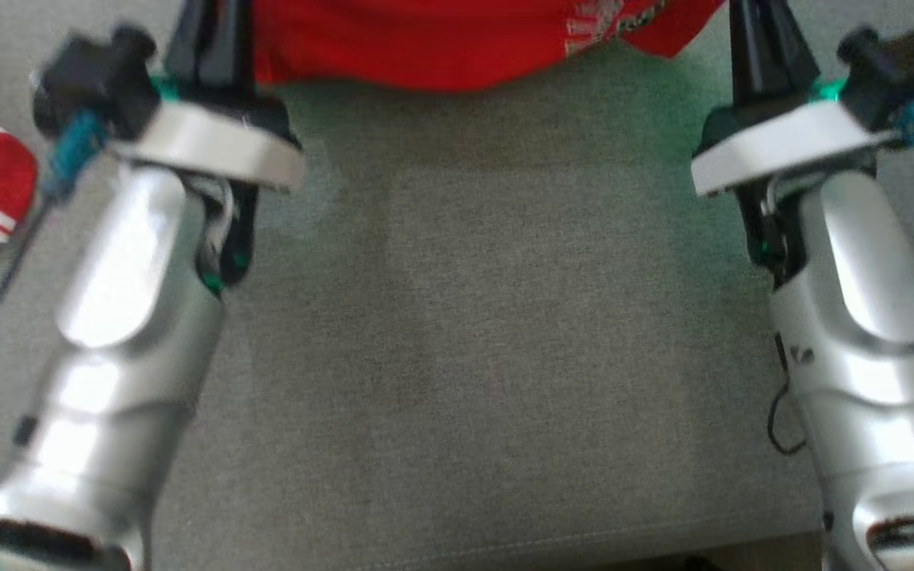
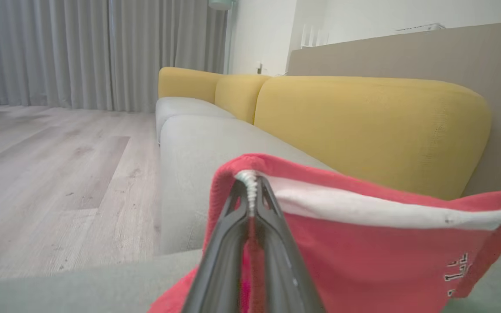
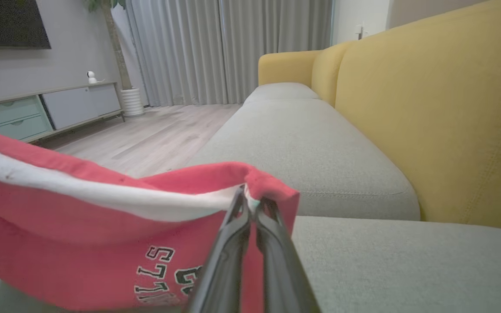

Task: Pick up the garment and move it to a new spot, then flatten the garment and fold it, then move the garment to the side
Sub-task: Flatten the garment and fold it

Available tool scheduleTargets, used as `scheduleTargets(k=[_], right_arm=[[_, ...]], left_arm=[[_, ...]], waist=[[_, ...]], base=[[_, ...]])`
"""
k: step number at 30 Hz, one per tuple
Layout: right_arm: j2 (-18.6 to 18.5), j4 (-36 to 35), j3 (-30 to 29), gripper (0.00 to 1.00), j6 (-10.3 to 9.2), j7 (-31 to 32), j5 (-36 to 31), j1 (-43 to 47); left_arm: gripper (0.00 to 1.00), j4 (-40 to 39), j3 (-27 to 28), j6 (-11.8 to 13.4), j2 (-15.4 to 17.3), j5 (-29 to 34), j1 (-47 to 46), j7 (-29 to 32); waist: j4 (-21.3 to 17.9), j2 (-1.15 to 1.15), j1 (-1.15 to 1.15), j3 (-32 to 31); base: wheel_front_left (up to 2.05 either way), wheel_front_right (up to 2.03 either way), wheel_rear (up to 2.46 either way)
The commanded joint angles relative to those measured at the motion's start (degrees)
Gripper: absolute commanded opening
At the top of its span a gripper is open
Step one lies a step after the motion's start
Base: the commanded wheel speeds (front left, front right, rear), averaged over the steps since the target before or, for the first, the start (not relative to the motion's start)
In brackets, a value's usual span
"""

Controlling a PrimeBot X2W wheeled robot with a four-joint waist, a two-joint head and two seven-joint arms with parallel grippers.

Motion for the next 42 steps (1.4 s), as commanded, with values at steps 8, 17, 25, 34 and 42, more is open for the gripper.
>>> scheduleTargets(k=[8, 17, 25, 34, 42], right_arm=[[1.2, -8.3, -1.4, 0.00, 0.21, -2.1, 3.6, 14.5], [1.2, -21.5, -2.9, 0.00, 0.21, -0.6, 6.0, 33.6], [1.2, -37.4, -6.5, 0.00, 0.21, 6.2, 5.7, 48.8], [1.2, -37.5, -8.1, 0.00, 0.21, 12.0, 3.4, 46.9], [-1.8, -27.9, -5.7, 0.00, 0.21, 17.6, 0.8, 32.9]], left_arm=[[0.00, -13.1, 3.6, -0.8, -1.2, -0.5, 17.2, -1.1], [0.00, -26.2, 3.3, -0.1, -2.4, 0.4, 37.8, -1.2], [0.00, -36.5, 1.5, 2.4, -1.2, -0.1, 53.4, -0.6], [0.00, -32.8, -2.4, 2.4, -4.0, -2.7, 56.0, 2.5], [0.00, -25.7, -2.7, 2.7, -7.2, -8.3, 51.3, 2.8]], waist=[[1.8, 0.00, -0.01, -8.5], [1.0, 0.00, -0.01, -19.1], [0.7, 0.00, -0.01, -22.4], [6.6, 0.00, -0.01, -20.1], [12.3, 0.00, -0.01, -16.3]], base=[[0.00, 0.00, 0.00], [0.00, 0.00, 0.00], [0.00, 0.00, 0.00], [0.00, 0.00, 0.00], [0.00, 0.00, 0.00]])
